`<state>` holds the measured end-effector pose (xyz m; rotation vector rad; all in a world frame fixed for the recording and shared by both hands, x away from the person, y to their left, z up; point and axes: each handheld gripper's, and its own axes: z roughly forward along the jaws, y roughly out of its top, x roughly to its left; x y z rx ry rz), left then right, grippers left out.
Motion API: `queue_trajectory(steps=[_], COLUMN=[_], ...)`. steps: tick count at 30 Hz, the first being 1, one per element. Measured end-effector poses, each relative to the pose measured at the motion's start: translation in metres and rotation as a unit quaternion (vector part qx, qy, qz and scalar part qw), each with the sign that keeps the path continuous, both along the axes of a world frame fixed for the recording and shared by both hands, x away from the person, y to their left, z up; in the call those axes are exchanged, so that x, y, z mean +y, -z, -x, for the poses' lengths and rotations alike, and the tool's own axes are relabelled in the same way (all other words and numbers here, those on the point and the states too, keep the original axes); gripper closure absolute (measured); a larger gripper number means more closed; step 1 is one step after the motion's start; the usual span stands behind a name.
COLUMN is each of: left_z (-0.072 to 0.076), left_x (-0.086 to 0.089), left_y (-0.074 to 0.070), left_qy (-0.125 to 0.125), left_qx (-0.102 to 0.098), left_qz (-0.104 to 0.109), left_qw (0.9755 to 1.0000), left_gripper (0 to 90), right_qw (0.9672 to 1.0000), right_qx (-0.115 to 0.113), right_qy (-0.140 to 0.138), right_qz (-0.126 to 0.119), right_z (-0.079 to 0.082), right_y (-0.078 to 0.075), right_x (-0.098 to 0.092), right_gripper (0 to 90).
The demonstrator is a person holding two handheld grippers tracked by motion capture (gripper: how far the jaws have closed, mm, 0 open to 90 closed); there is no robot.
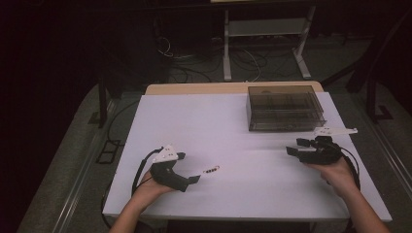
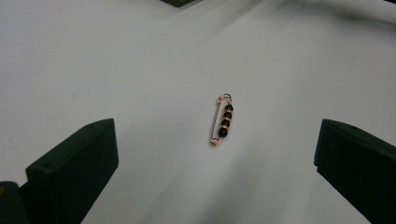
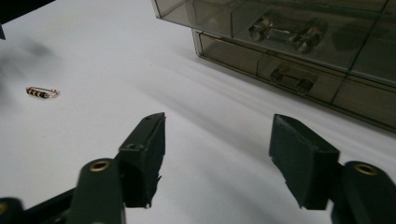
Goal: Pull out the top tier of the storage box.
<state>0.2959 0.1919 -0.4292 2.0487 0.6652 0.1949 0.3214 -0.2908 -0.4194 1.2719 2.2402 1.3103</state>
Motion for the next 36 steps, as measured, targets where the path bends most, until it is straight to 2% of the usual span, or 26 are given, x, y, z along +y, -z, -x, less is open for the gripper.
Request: queue_trajectory(steps=[3, 4, 8, 9, 10, 11, 12, 16, 24, 33, 36], left_z=[0.000, 0.000, 0.000, 0.000, 0.000, 0.000, -0.001, -0.001, -0.001, -0.002, -0.002], left_x=[0.000, 0.000, 0.000, 0.000, 0.000, 0.000, 0.000, 0.000, 0.000, 0.000, 0.000], left_y=[0.000, 0.000, 0.000, 0.000, 0.000, 0.000, 0.000, 0.000, 0.001, 0.001, 0.001], left_qy=[0.000, -0.001, -0.001, -0.001, 0.000, 0.000, 0.000, -0.001, -0.001, -0.001, -0.001], left_qx=[0.000, 0.001, 0.001, 0.001, 0.000, 0.000, 0.000, 0.001, 0.001, 0.002, 0.002], left_qz=[0.000, 0.001, 0.001, 0.001, 0.001, 0.001, 0.001, 0.001, 0.001, 0.002, 0.002], left_qw=[1.0000, 1.0000, 1.0000, 1.0000, 1.0000, 1.0000, 1.0000, 1.0000, 1.0000, 1.0000, 1.0000], left_gripper=[0.0, 0.0, 0.0, 0.0, 0.0, 0.0, 0.0, 0.0, 0.0, 0.0, 0.0], right_qw=[1.0000, 0.9999, 0.9999, 0.9999, 0.9998, 0.9998, 0.9998, 0.9995, 0.9986, 0.9975, 0.9975], right_qx=[0.003, 0.006, 0.010, 0.010, 0.014, 0.014, 0.017, 0.023, 0.036, 0.057, 0.058], right_qy=[-0.003, -0.008, -0.011, -0.011, -0.011, -0.011, -0.012, -0.021, -0.039, -0.041, -0.041], right_qz=[0.001, -0.003, -0.003, -0.003, -0.006, -0.006, -0.005, 0.002, 0.003, 0.009, 0.008], right_z=[0.000, -0.001, -0.001, -0.001, -0.002, -0.002, -0.003, -0.004, -0.011, -0.025, -0.029], right_y=[-0.002, -0.004, -0.006, -0.006, -0.008, -0.008, -0.011, -0.013, -0.021, -0.038, -0.042], right_x=[-0.001, -0.002, -0.005, -0.005, -0.007, -0.007, -0.008, -0.011, -0.013, -0.014, -0.016], right_gripper=[43.3, 50.0, 61.6, 61.6, 68.9, 68.9, 77.5, 88.6, 89.0, 89.0, 89.1])
